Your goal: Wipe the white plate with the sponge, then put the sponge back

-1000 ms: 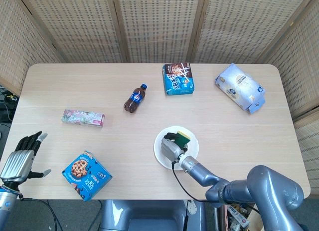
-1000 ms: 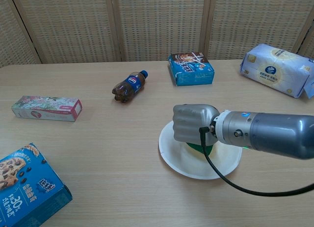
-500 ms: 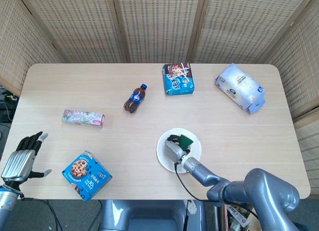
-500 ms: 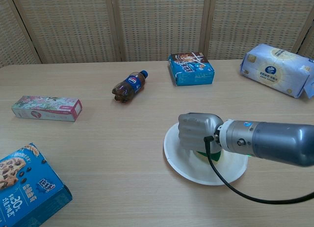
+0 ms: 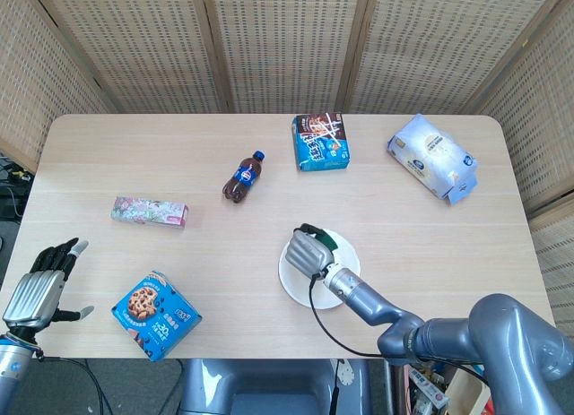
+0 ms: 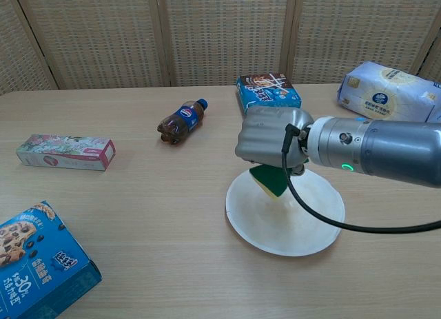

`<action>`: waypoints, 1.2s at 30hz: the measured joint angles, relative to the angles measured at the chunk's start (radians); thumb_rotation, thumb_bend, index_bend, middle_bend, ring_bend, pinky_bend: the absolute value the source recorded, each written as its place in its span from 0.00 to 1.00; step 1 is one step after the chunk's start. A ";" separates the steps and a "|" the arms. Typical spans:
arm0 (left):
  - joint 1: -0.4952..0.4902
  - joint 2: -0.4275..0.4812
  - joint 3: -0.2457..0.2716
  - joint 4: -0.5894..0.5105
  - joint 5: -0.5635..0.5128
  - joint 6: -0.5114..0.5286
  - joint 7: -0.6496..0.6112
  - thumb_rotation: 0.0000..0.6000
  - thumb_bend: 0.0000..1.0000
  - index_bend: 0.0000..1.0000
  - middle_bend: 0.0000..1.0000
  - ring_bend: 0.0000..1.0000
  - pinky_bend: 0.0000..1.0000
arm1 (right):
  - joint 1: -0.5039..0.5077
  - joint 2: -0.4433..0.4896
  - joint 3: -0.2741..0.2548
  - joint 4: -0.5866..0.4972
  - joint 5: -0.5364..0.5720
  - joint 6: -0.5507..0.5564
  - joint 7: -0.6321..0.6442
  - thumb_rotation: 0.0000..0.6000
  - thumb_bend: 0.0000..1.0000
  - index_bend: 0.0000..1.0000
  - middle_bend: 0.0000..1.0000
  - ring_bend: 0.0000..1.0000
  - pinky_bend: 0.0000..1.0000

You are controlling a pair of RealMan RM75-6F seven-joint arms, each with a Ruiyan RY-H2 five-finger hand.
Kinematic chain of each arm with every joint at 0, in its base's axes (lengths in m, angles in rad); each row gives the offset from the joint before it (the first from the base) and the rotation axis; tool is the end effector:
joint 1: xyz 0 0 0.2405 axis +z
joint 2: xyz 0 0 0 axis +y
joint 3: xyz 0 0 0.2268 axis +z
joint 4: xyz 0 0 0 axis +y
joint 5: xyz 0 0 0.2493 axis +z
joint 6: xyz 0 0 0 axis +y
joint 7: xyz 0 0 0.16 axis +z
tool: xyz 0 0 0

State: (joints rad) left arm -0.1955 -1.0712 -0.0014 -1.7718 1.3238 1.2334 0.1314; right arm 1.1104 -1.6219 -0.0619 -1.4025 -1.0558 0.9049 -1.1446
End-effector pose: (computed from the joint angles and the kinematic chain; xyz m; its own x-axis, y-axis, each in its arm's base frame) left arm -0.2885 0.2068 0.0713 0.3819 0.2801 0.8808 0.9145 0.0230 -0.4038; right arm -0.0665 -0.3337 -0.1157 0.9233 0.3259 0.2031 0.0573 -0.6399 0.7664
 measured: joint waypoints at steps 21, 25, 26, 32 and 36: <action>-0.004 0.005 0.005 -0.009 0.001 -0.011 -0.003 1.00 0.00 0.00 0.00 0.00 0.00 | -0.181 0.059 0.183 -0.033 -0.013 -0.201 0.997 1.00 0.62 0.64 0.60 0.25 0.04; -0.007 0.004 0.005 -0.007 -0.006 -0.018 -0.002 1.00 0.00 0.00 0.00 0.00 0.00 | -0.200 0.016 0.180 0.042 -0.061 -0.200 1.051 1.00 0.62 0.64 0.60 0.25 0.04; -0.007 0.004 0.005 -0.007 -0.007 -0.019 -0.002 1.00 0.00 0.00 0.00 0.00 0.00 | -0.204 0.004 0.180 0.058 -0.072 -0.196 1.063 1.00 0.62 0.65 0.60 0.25 0.04; -0.009 0.003 0.004 -0.008 -0.013 -0.021 0.002 1.00 0.00 0.00 0.00 0.00 0.00 | -0.219 -0.062 0.181 0.130 -0.114 -0.184 1.111 1.00 0.62 0.65 0.60 0.25 0.04; -0.009 0.003 0.004 -0.009 -0.014 -0.022 0.003 1.00 0.00 0.00 0.00 0.00 0.00 | -0.215 -0.082 0.177 0.165 -0.126 -0.199 1.109 1.00 0.62 0.65 0.60 0.25 0.04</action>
State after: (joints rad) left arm -0.2046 -1.0679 0.0030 -1.7809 1.3098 1.2115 0.1342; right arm 0.8951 -1.7044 0.1148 -1.2375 -1.1814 0.7059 -0.0355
